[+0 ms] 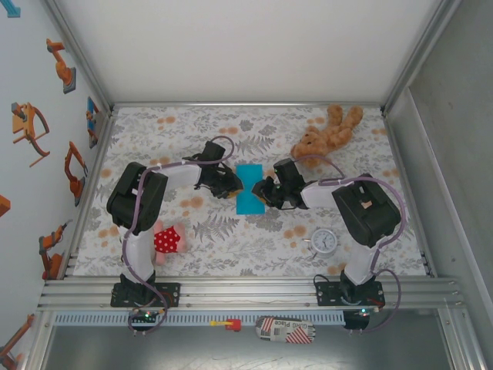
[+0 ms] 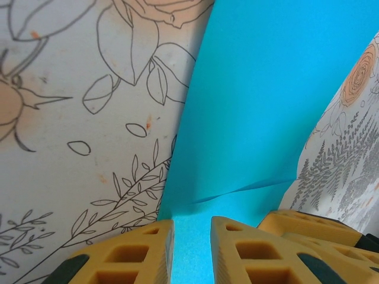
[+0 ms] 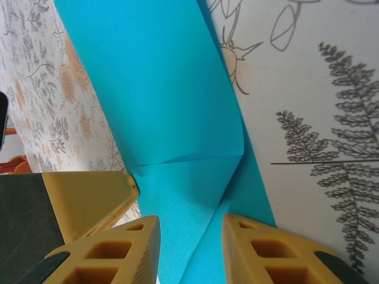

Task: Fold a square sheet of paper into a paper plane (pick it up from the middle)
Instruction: Pick up the paper from the center of the table.

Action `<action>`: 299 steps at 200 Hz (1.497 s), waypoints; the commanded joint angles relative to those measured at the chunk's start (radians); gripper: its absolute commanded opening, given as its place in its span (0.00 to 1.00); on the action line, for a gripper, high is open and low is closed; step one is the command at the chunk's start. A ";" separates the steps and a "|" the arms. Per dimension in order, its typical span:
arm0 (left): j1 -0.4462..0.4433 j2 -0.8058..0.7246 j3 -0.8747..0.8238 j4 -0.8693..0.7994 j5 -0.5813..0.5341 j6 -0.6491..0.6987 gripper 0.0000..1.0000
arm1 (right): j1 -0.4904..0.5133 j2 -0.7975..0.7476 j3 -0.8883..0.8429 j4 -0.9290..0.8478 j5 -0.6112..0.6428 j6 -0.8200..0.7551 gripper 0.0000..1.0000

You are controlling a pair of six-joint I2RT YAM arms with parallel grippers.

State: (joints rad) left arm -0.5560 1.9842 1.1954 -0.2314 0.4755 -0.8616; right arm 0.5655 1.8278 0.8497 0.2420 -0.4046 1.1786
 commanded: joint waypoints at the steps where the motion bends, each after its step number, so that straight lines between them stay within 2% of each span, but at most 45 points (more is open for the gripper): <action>1: 0.008 0.026 -0.023 -0.037 -0.002 -0.026 0.24 | 0.001 0.018 -0.005 0.033 -0.010 0.013 0.32; 39: 0.010 0.027 -0.025 -0.040 -0.001 -0.028 0.24 | 0.000 0.025 -0.016 0.106 -0.037 0.029 0.29; 101: 0.011 0.027 -0.031 -0.045 -0.009 -0.030 0.24 | 0.000 0.002 -0.087 0.097 0.033 0.081 0.30; 144: 0.013 0.030 -0.032 -0.040 0.000 -0.030 0.24 | 0.001 0.040 -0.066 0.117 0.008 0.082 0.29; 299: 0.015 0.015 -0.031 -0.040 0.009 -0.028 0.24 | 0.011 0.040 -0.030 0.197 -0.050 0.027 0.15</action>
State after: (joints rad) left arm -0.5480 1.9854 1.1862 -0.2192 0.4984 -0.8803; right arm 0.5671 1.8549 0.7963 0.4103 -0.4393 1.2331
